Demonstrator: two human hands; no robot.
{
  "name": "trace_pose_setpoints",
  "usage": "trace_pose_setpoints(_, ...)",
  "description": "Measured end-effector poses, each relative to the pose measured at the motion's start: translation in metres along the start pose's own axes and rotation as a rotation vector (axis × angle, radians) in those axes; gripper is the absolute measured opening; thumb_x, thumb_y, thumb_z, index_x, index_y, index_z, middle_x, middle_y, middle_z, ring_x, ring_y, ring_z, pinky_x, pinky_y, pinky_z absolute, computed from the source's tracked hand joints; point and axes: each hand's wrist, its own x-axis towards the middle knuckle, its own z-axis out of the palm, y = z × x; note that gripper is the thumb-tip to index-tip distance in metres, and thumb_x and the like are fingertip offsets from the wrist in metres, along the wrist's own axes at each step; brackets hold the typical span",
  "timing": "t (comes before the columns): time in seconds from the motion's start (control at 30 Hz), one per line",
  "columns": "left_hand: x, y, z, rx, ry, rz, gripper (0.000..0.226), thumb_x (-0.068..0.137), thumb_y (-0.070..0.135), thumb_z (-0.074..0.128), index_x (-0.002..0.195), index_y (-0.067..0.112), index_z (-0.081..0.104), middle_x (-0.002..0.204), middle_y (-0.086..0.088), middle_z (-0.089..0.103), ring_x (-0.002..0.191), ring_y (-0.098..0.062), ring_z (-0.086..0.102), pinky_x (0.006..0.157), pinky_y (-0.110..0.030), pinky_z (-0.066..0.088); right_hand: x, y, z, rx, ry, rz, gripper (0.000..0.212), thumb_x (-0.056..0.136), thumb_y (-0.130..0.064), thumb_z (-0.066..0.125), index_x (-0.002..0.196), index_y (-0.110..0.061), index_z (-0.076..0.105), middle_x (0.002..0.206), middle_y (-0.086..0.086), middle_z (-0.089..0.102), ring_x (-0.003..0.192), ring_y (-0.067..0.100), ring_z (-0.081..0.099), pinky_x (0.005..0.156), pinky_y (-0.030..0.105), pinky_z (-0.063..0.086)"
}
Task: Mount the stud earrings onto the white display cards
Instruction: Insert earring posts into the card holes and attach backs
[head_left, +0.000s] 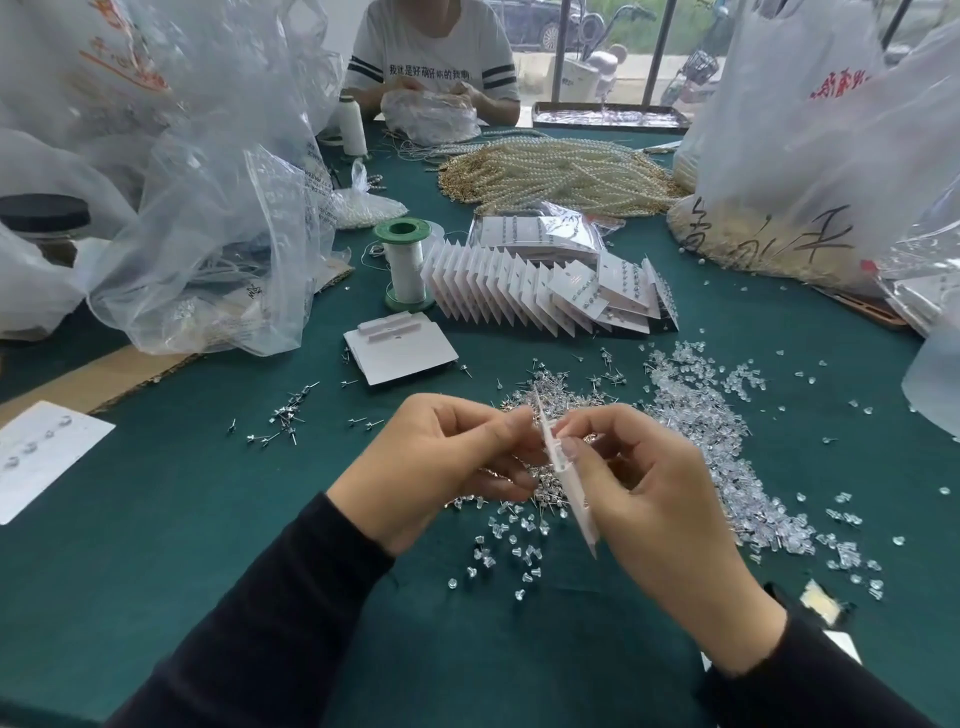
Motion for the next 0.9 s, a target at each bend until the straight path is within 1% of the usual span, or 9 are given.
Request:
trace_pose_setpoints(0.13,-0.001,0.004,-0.004,-0.072,-0.04,-0.112,0.036,0.066,0.041,0.068,0.071,0.006,0.074,0.073,-0.008,0.072,0.061,-0.015,0.067,0.052,-0.022,0.054,0.001,0.004,0.005,-0.339,0.101,-0.339,0.006,0.078,-0.002,0.059,0.08,-0.007,0.063,0.09,0.001,0.066,0.072,0.004,0.055,0.068,0.01,0.041)
trace_pose_setpoints(0.23,-0.001,0.004,-0.004,-0.051,0.011,-0.148,0.021,0.068,0.026,0.068,0.067,0.005,0.073,0.067,-0.005,0.071,0.057,-0.013,0.066,0.051,-0.023,0.055,-0.001,0.005,0.009,-0.458,0.11,-0.444,0.005,0.078,0.002,0.059,0.081,0.0,0.063,0.091,0.009,0.064,0.082,0.021,0.06,0.072,0.03,0.051)
trace_pose_setpoints(0.3,0.001,0.0,-0.005,-0.03,0.085,-0.182,0.017,0.075,0.014,0.064,0.068,0.0,0.07,0.066,-0.007,0.071,0.056,-0.014,0.066,0.049,-0.023,0.055,-0.001,0.001,0.009,-0.474,0.126,-0.461,0.006,0.079,0.002,0.06,0.083,0.002,0.065,0.093,0.012,0.061,0.084,0.026,0.059,0.073,0.036,0.052)
trace_pose_setpoints(0.4,0.006,-0.005,-0.008,0.015,0.23,-0.216,0.017,0.085,0.005,0.057,0.078,-0.008,0.065,0.067,-0.012,0.068,0.05,-0.013,0.063,0.046,-0.022,0.053,-0.001,-0.009,0.0,-0.47,0.132,-0.551,0.011,0.079,-0.007,0.065,0.087,0.0,0.067,0.092,0.011,0.058,0.086,0.021,0.053,0.081,0.024,0.044)
trace_pose_setpoints(0.47,0.009,-0.007,-0.011,0.009,0.314,-0.216,0.019,0.087,0.004,0.055,0.079,-0.01,0.063,0.067,-0.014,0.065,0.046,-0.013,0.061,0.044,-0.023,0.053,-0.004,-0.015,-0.008,-0.356,-0.072,-0.558,0.011,0.079,-0.015,0.066,0.081,-0.005,0.068,0.083,0.004,0.059,0.078,0.013,0.054,0.074,0.019,0.045)
trace_pose_setpoints(0.53,0.011,-0.007,-0.014,-0.01,0.361,-0.219,0.019,0.088,0.005,0.054,0.079,-0.009,0.062,0.065,-0.012,0.066,0.047,-0.013,0.062,0.044,-0.024,0.054,-0.007,-0.016,-0.013,-0.261,-0.412,-0.442,0.006,0.08,-0.018,0.067,0.079,-0.012,0.069,0.079,-0.004,0.062,0.071,0.006,0.057,0.065,0.018,0.047)
trace_pose_setpoints(0.6,0.013,-0.008,-0.016,-0.027,0.377,-0.227,0.019,0.089,0.006,0.054,0.078,-0.008,0.062,0.061,-0.009,0.068,0.047,-0.013,0.063,0.044,-0.025,0.054,-0.007,-0.012,-0.014,-0.363,-0.658,-0.338,0.006,0.081,-0.019,0.068,0.085,-0.018,0.072,0.083,-0.007,0.06,0.073,0.004,0.056,0.069,0.014,0.045)
trace_pose_setpoints(0.73,0.014,-0.011,-0.018,-0.044,0.39,-0.219,0.02,0.088,0.007,0.054,0.085,-0.012,0.06,0.064,-0.011,0.068,0.048,-0.014,0.064,0.042,-0.024,0.053,-0.01,-0.002,-0.009,-0.486,-0.747,-0.332,0.011,0.085,-0.022,0.063,0.093,-0.021,0.072,0.087,-0.013,0.046,0.079,-0.001,0.042,0.073,0.002,0.029)
trace_pose_setpoints(0.9,0.015,-0.015,-0.016,0.018,0.388,-0.18,0.022,0.089,0.01,0.054,0.078,-0.008,0.063,0.069,-0.012,0.067,0.051,-0.014,0.063,0.049,-0.025,0.055,-0.012,-0.011,-0.006,-0.374,-0.725,-0.322,0.006,0.08,-0.013,0.061,0.08,-0.017,0.065,0.086,-0.004,0.06,0.083,0.008,0.052,0.076,0.016,0.04)
